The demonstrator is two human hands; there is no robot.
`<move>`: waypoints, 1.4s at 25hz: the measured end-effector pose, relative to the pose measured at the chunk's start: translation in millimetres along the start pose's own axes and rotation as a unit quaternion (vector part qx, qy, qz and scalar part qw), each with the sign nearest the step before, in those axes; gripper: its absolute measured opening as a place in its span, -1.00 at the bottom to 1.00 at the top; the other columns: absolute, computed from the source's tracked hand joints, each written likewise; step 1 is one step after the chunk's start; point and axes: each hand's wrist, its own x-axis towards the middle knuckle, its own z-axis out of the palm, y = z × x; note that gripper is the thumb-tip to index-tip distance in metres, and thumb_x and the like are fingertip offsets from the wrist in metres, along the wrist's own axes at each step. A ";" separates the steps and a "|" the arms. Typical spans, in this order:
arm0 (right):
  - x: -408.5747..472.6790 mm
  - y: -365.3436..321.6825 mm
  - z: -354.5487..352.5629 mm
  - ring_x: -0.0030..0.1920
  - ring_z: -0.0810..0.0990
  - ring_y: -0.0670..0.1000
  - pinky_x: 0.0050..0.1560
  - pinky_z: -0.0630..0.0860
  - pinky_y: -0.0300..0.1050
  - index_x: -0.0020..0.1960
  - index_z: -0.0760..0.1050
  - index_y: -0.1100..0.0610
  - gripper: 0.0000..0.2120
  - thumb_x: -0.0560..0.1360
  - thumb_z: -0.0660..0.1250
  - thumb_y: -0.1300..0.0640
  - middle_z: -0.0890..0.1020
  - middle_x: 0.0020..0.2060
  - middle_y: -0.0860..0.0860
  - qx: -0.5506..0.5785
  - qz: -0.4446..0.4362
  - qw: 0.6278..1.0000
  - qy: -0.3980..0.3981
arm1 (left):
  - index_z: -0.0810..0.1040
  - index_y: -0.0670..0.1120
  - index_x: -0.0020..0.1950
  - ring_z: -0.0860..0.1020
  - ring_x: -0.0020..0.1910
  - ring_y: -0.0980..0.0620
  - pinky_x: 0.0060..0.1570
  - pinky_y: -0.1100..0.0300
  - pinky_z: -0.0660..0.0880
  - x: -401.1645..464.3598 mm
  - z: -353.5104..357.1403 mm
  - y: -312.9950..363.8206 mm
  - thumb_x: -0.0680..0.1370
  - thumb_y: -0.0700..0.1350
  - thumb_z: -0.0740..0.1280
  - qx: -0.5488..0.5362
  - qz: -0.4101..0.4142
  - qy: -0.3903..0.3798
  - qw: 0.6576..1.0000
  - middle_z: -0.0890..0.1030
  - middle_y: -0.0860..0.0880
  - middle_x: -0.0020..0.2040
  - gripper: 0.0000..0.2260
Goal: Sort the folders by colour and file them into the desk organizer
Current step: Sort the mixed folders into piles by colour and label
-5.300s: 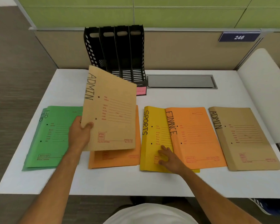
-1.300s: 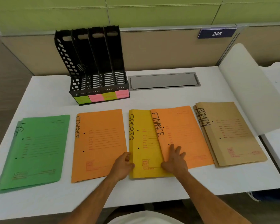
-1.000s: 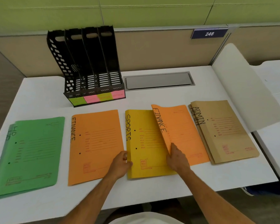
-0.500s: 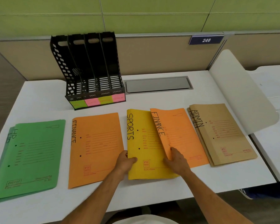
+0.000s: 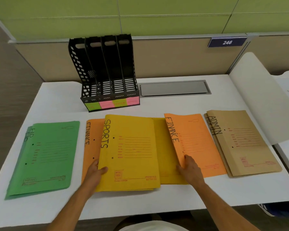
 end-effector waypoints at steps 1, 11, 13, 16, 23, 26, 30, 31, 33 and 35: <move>0.3 -0.4 0.5 0.25 0.49 0.18 0.21 0.46 0.13 0.43 0.27 0.16 -0.46 0.56 0.34 -0.04 0.49 0.27 0.11 -0.002 -0.002 1.000 0.001 | 0.51 0.03 0.33 0.65 0.06 -0.01 -0.13 0.09 0.61 -1.8 -8.5 -3.2 0.60 -0.29 0.35 -0.007 -0.005 0.004 1.000 0.67 0.05 0.14 -0.64; -19.0 -8.7 -21.9 -0.25 0.59 0.17 -0.23 0.57 0.08 0.46 0.33 0.18 -0.60 0.63 0.17 0.20 0.61 -0.17 0.13 -0.014 -0.036 0.993 0.116 | 0.54 0.07 0.30 0.68 0.08 -0.10 -0.06 -0.02 0.64 -5.2 -22.6 -2.8 0.59 -0.27 0.36 -0.047 -0.011 0.000 0.999 0.71 0.01 0.13 -0.66; -22.7 -16.8 -36.3 -0.35 0.52 0.13 -0.35 0.47 -0.02 0.47 0.34 0.20 -0.58 0.62 0.19 0.26 0.56 -0.28 0.09 -0.037 -0.052 0.987 0.148 | 0.56 0.11 0.24 0.70 0.06 -0.05 -0.10 0.03 0.64 -2.4 -8.0 4.9 0.59 -0.27 0.36 -0.054 -0.001 -0.014 0.998 0.72 0.05 0.10 -0.67; -24.6 -29.2 -65.6 -0.41 0.44 0.11 -0.39 0.36 -0.06 0.44 0.38 0.24 -0.59 0.60 0.21 0.30 0.55 -0.35 0.12 -0.051 -0.068 0.973 0.217 | 0.56 0.12 0.23 0.70 0.04 0.02 -0.12 0.09 0.64 4.4 27.8 16.1 0.60 -0.27 0.36 -0.054 0.005 -0.038 0.998 0.73 0.09 0.08 -0.67; -31.3 -32.7 -135.1 -0.37 0.50 0.16 -0.33 0.47 0.02 0.38 0.40 0.19 -0.66 0.62 0.11 0.25 0.57 -0.28 0.13 -0.005 -0.040 0.943 0.331 | 0.53 0.03 0.28 0.67 0.12 -0.05 0.07 -0.06 0.62 5.8 115.4 32.5 0.59 -0.32 0.34 -0.054 0.011 -0.108 0.993 0.69 0.00 0.17 -0.65; -38.5 -28.4 -153.4 -0.36 0.52 0.18 -0.28 0.51 0.07 0.40 0.36 0.16 -0.65 0.64 0.08 0.24 0.59 -0.27 0.16 0.012 -0.022 0.932 0.361 | 0.52 0.07 0.25 0.68 0.11 -0.05 0.07 -0.13 0.63 -1.0 147.5 38.2 0.61 -0.29 0.33 -0.046 0.013 -0.141 0.989 0.69 0.03 0.17 -0.68; -47.9 -24.6 -168.8 -0.35 0.52 0.18 -0.26 0.52 0.06 0.40 0.35 0.16 -0.67 0.65 0.07 0.24 0.59 -0.23 0.13 0.020 -0.029 0.914 0.403 | 0.51 0.16 0.20 0.69 0.03 0.10 -0.09 0.12 0.65 -8.3 172.5 36.7 0.62 -0.28 0.31 -0.025 0.025 -0.147 0.989 0.70 0.13 0.11 -0.67; -49.7 -24.0 -170.6 -0.33 0.53 0.19 -0.24 0.54 0.08 0.41 0.34 0.15 -0.66 0.66 0.06 0.23 0.59 -0.20 0.13 0.027 -0.027 0.914 0.405 | 0.51 0.15 0.18 0.68 0.04 0.09 -0.05 0.10 0.65 -9.3 174.3 34.4 0.62 -0.28 0.31 0.000 0.038 -0.124 0.992 0.68 0.09 0.13 -0.68; -52.1 -23.2 -170.6 -0.30 0.55 0.21 -0.22 0.57 0.12 0.42 0.34 0.15 -0.65 0.66 0.06 0.23 0.61 -0.15 0.16 0.039 -0.026 0.913 0.405 | 0.50 0.08 0.18 0.63 0.08 0.00 0.08 -0.02 0.61 -8.7 174.5 26.3 0.61 -0.29 0.30 0.041 0.049 -0.077 0.995 0.64 -0.04 0.18 -0.72; -53.2 -22.2 -165.3 -0.28 0.55 0.22 -0.21 0.58 0.13 0.43 0.34 0.17 -0.64 0.66 0.07 0.24 0.63 -0.12 0.21 0.046 -0.027 0.913 0.405 | 0.49 0.02 0.22 0.62 0.08 -0.01 0.04 0.05 0.59 -6.9 169.8 16.4 0.61 -0.31 0.29 0.042 0.037 -0.060 0.997 0.63 -0.07 0.19 -0.72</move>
